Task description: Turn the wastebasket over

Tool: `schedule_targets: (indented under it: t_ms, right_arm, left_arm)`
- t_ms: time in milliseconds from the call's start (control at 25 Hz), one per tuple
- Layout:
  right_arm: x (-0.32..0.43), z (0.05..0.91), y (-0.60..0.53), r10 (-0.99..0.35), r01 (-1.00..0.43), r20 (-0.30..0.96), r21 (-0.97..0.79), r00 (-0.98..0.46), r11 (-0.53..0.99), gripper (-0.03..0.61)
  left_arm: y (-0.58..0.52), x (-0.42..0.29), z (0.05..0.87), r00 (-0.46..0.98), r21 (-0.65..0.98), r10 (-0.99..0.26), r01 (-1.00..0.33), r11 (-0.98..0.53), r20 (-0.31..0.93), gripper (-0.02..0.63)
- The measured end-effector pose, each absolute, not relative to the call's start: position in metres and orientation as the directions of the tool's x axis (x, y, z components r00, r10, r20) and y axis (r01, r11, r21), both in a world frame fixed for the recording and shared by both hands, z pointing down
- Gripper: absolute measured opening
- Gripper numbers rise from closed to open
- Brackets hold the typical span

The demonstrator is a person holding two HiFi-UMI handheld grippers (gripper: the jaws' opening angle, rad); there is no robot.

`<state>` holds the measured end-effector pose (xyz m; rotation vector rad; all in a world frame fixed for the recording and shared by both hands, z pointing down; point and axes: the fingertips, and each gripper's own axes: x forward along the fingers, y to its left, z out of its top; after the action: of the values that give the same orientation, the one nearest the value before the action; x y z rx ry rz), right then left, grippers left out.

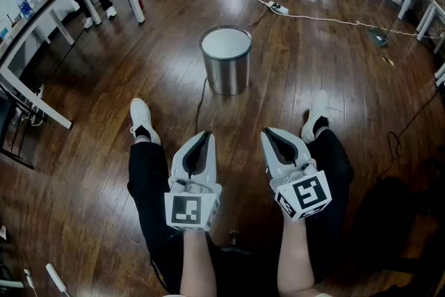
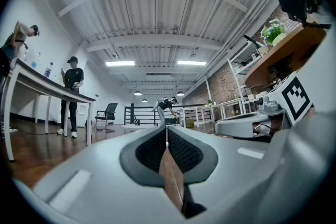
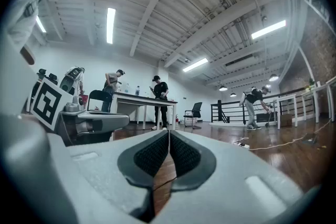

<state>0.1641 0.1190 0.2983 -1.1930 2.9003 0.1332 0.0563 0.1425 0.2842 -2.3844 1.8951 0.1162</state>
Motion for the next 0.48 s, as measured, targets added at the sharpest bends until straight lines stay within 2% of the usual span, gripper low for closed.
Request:
schedule_targets:
  t_ms: [160, 480]
  right_arm:
    - [0.148, 0.286, 0.067, -0.698, -0.697, -0.025, 0.090, -0.715, 0.711, -0.009]
    - [0.111, 0.274, -0.046, -0.714, -0.716, -0.061, 0.017, -0.698, 0.698, -0.009]
  left_arm:
    - [0.089, 0.037, 0.273, 0.192, -0.005, -0.974, -0.981, -0.193, -0.119, 0.017]
    - [-0.016, 0.008, 0.255, 0.215, -0.052, -0.968, -0.976, -0.210, -0.127, 0.018]
